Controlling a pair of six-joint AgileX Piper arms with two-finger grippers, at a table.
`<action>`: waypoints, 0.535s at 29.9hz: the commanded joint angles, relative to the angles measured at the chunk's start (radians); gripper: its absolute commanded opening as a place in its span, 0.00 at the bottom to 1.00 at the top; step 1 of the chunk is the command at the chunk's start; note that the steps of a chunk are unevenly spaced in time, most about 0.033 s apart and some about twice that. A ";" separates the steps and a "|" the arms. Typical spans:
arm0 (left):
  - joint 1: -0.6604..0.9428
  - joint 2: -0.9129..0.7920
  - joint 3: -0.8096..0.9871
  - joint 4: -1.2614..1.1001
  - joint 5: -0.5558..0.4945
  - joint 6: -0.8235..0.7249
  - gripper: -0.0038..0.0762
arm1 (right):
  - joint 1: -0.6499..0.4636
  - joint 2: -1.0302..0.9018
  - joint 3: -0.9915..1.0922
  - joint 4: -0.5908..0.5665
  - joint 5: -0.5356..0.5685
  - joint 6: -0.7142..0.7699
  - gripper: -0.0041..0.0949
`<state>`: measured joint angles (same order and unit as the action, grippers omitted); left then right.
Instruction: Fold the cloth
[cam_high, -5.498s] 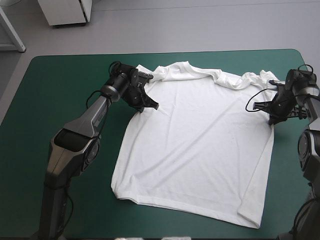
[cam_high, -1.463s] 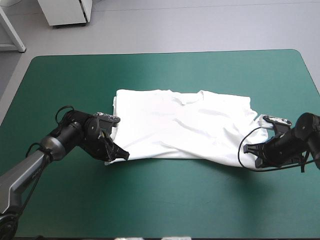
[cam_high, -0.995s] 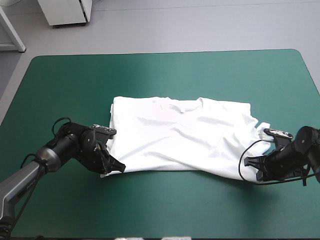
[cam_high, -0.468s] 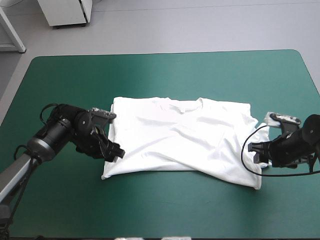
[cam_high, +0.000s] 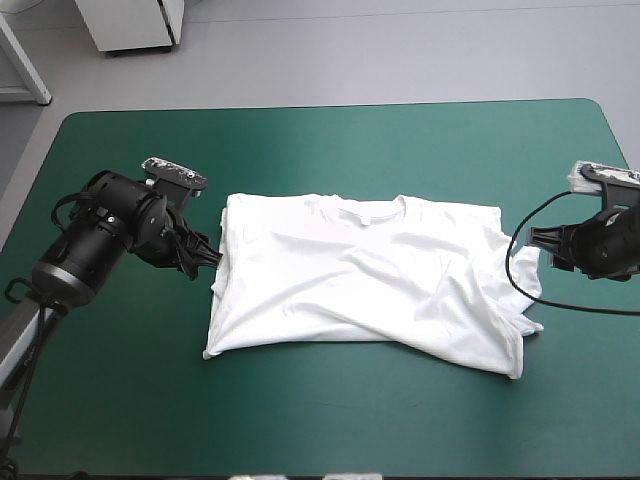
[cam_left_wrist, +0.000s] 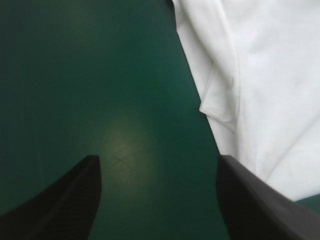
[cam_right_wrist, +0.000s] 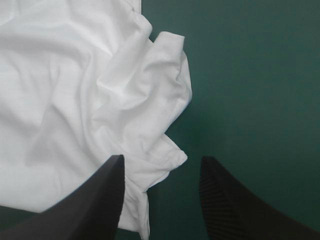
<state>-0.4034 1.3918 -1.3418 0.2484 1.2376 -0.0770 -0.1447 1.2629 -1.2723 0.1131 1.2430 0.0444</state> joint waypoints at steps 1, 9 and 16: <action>-0.006 -0.033 -0.033 0.042 0.014 -0.014 0.64 | -0.020 0.064 -0.030 0.005 0.006 -0.015 0.48; -0.006 -0.033 -0.033 0.051 -0.019 -0.014 0.64 | -0.020 0.248 -0.030 0.021 -0.050 -0.028 0.48; -0.006 -0.033 -0.033 0.051 -0.019 -0.014 0.64 | -0.020 0.347 -0.030 0.010 -0.149 -0.033 0.48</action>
<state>-0.4034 1.3918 -1.3418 0.2740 1.2388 -0.0790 -0.1578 1.6123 -1.2723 0.1250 1.1435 0.0244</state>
